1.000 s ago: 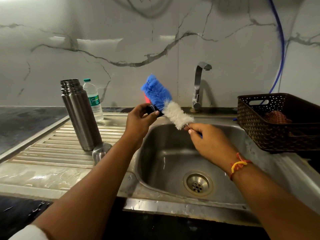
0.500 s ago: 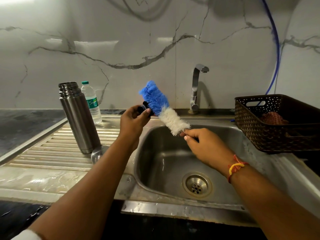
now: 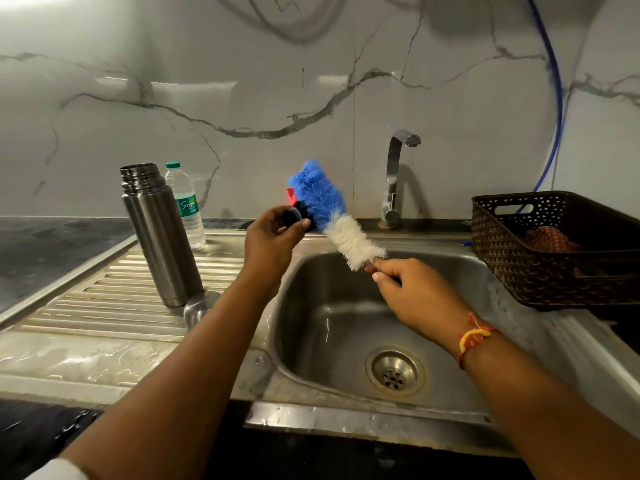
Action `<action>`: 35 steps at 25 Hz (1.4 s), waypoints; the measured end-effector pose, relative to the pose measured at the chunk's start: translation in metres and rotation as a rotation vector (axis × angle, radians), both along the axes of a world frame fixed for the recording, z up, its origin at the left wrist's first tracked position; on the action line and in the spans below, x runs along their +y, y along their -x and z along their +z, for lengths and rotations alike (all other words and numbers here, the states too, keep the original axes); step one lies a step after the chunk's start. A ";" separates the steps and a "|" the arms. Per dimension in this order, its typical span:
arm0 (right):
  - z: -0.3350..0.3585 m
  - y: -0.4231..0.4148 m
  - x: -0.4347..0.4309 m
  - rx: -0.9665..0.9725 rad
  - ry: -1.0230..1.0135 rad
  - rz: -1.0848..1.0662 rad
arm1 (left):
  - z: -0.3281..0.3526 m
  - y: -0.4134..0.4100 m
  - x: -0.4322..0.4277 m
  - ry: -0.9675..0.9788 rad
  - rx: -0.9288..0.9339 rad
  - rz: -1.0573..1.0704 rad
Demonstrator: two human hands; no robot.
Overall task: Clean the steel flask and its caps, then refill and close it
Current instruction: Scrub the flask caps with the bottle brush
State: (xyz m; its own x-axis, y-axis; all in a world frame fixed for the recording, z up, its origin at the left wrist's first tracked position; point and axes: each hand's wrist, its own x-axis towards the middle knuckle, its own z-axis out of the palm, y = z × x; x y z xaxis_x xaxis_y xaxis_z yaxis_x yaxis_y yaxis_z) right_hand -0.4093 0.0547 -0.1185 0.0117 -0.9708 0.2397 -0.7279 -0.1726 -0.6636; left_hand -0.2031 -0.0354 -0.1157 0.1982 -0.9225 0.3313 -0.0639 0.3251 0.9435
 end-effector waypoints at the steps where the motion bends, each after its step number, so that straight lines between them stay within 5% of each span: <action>1: 0.000 0.001 0.001 -0.005 -0.014 0.014 | 0.000 -0.002 -0.002 -0.005 0.038 0.012; 6: 0.004 -0.002 0.004 -0.008 0.026 -0.026 | -0.004 0.009 0.000 0.020 -0.137 -0.029; 12: 0.008 0.000 0.004 -0.089 -0.002 -0.019 | 0.002 -0.003 -0.003 -0.116 0.600 -0.161; 17: 0.014 -0.003 0.013 -0.687 -0.401 -0.004 | 0.005 -0.004 -0.005 -0.111 0.773 -0.220; 19: 0.016 -0.005 0.017 -0.789 -0.514 0.043 | 0.002 -0.004 -0.002 -0.097 0.647 -0.193; 25: 0.023 -0.001 0.018 -0.849 -0.549 0.053 | -0.008 0.015 0.007 0.043 -0.182 -0.121; 35: 0.026 0.009 0.018 -0.899 -0.571 0.079 | -0.003 0.014 0.007 0.089 -0.388 -0.037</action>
